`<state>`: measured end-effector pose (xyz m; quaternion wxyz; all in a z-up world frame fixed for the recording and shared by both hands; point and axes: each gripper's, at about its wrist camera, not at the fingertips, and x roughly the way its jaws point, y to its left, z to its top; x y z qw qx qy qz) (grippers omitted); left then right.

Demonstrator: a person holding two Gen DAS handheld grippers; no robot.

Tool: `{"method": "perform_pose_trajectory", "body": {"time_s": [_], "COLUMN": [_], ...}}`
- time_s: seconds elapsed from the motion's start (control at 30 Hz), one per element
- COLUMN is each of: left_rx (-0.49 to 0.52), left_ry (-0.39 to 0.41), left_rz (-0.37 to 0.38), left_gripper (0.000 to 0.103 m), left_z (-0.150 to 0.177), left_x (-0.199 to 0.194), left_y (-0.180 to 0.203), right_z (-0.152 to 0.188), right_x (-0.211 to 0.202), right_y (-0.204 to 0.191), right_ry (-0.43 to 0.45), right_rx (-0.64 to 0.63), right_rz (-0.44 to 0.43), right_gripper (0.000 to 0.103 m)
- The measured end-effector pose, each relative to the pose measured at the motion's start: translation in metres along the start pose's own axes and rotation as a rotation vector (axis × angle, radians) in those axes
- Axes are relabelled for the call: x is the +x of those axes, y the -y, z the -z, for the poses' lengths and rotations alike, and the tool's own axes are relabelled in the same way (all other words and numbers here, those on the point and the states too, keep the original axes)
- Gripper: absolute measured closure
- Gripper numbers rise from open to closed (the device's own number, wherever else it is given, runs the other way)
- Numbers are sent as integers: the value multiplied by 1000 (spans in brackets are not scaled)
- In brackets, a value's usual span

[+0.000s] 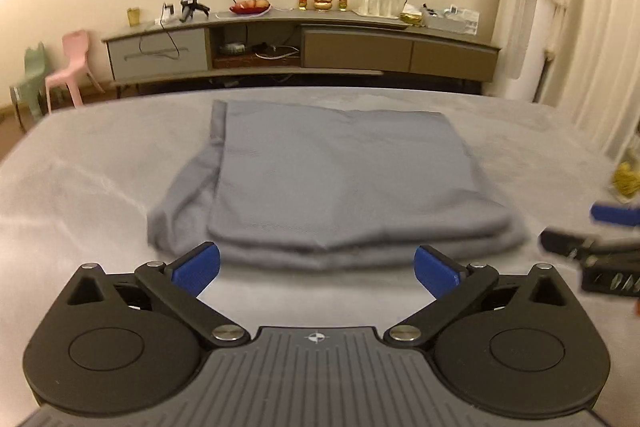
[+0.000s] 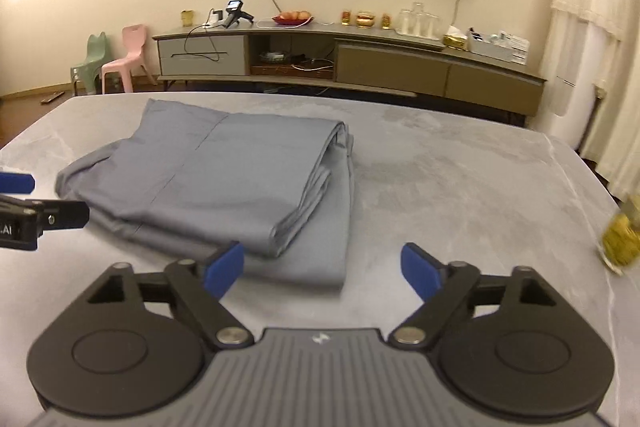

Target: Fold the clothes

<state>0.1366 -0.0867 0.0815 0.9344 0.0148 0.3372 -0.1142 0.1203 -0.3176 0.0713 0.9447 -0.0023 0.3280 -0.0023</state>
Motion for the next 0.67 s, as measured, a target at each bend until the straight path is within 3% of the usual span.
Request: {"method": "perform_pose_trajectory", "body": {"time_s": [0.13,0.4,0.67], "left_rx": [-36,-92,-79], "left_ry": [-9,16,12], "left_rz": [90,242,174], "left_gripper": [1,1,1], "left_z": [13,31,39], "left_x": [-15,-28,-33], "left_y": [5,14,19], "right_z": [25,39,41], "right_x": [-8,-8,-2], "right_y": [1,-5,-6], "right_ry": [-51,-34,-30], "right_rx": [75,30,6], "right_rz": [9,75,77], "right_gripper": [12,12,12]}}
